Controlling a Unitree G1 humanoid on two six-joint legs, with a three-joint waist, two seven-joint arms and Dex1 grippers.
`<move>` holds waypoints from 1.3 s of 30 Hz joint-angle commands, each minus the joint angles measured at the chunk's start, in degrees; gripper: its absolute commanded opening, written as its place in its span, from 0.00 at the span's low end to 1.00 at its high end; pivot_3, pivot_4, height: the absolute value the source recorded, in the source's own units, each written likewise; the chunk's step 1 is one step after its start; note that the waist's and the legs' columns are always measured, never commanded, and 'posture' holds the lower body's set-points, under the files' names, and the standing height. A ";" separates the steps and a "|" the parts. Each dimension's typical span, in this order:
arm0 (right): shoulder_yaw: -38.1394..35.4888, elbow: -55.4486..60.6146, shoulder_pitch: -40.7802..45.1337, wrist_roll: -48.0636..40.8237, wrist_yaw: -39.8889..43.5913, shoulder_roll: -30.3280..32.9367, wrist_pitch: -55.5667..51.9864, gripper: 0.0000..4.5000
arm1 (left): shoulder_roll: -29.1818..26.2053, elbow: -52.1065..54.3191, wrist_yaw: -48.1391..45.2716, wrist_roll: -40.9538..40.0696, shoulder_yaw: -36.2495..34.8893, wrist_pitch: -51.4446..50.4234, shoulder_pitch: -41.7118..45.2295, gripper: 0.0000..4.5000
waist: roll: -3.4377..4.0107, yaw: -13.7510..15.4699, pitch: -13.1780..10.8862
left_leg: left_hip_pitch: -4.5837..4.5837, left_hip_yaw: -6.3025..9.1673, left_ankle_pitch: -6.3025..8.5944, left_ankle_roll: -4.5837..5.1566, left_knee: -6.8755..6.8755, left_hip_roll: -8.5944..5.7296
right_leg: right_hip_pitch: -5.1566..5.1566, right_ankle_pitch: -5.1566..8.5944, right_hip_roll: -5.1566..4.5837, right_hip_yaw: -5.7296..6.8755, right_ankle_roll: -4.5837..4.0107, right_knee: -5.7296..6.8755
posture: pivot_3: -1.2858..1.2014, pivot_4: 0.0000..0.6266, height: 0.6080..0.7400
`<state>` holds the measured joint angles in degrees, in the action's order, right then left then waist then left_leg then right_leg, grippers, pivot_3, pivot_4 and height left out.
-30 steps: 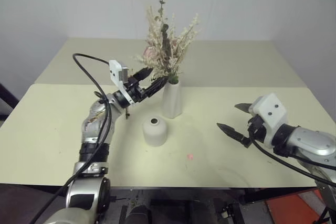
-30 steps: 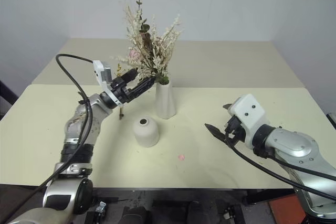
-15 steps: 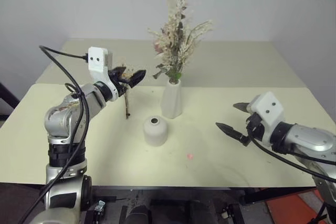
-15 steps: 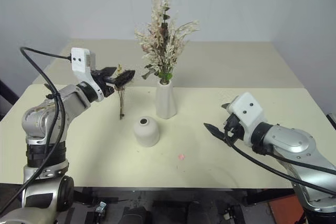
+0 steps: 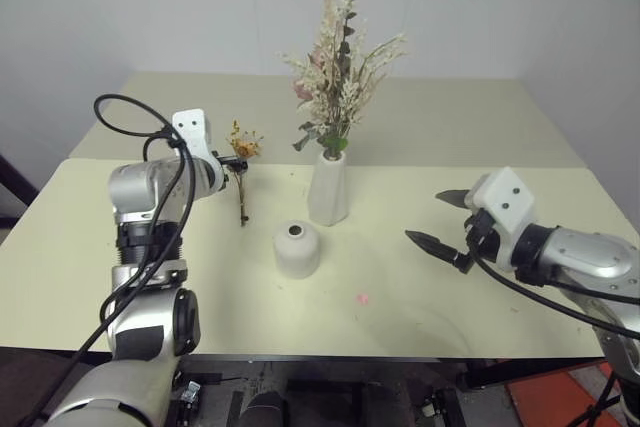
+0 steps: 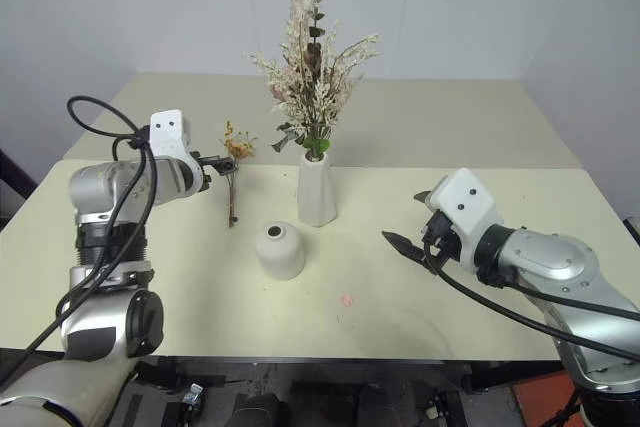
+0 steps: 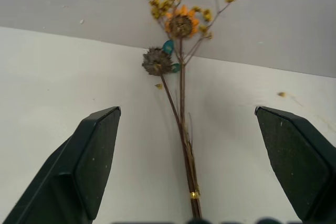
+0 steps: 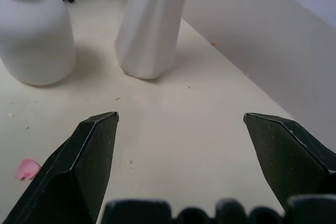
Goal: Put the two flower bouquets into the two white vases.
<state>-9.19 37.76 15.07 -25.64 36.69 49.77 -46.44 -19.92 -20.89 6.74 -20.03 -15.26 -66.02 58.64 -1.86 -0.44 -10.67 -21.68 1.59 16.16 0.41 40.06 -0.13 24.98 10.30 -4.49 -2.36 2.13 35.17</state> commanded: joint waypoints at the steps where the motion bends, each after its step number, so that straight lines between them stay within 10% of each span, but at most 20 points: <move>1: -2.17 1.73 0.93 -1.04 0.65 1.41 -0.49 1.00 | 0.63 -7.60 0.43 3.23 1.03 4.95 4.45 0.99 | 0.00 0.02 0.00 | -0.01 0.00 0.00 0.00 -0.01 0.00 | 0.00 0.00 -0.01 0.00 0.00 0.00 | 0.52 0.24 1.00; 13: -4.87 5.11 0.18 -2.38 -1.39 1.92 -3.91 1.00 | 0.36 -38.75 0.96 5.50 -2.75 17.57 15.73 0.99 | -0.01 -0.24 0.00 | -0.13 -0.01 0.00 0.00 -0.01 -0.01 | 0.08 -0.02 -0.02 0.01 0.02 0.03 | 0.52 0.24 1.00; 28: -6.36 5.41 -0.15 -2.07 -3.46 2.25 -6.69 1.00 | 0.33 -48.57 2.80 5.94 -5.39 23.15 17.49 0.00 | -0.02 -0.21 0.02 | -0.13 -0.01 0.00 0.00 0.00 -0.02 | 0.09 -0.03 -0.05 0.01 0.05 0.06 | 0.52 0.24 1.00; 39: -7.70 5.14 -0.85 -2.39 -1.15 4.40 -5.35 1.00 | 0.44 -25.66 -16.24 1.31 -7.03 46.97 7.96 0.00 | -0.01 -0.50 0.02 | -0.28 -0.02 -0.03 -0.06 -0.01 -0.01 | 0.21 -0.05 -0.05 0.00 0.05 0.27 | 0.52 0.24 1.00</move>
<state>-14.37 41.89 14.36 -27.82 35.02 53.13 -52.96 -18.98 -55.27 -3.91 -15.78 -20.65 -26.00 67.89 -1.88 -0.93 -10.65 -21.95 1.53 16.10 0.31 40.00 -0.13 25.25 10.24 -4.56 -2.41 2.17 35.46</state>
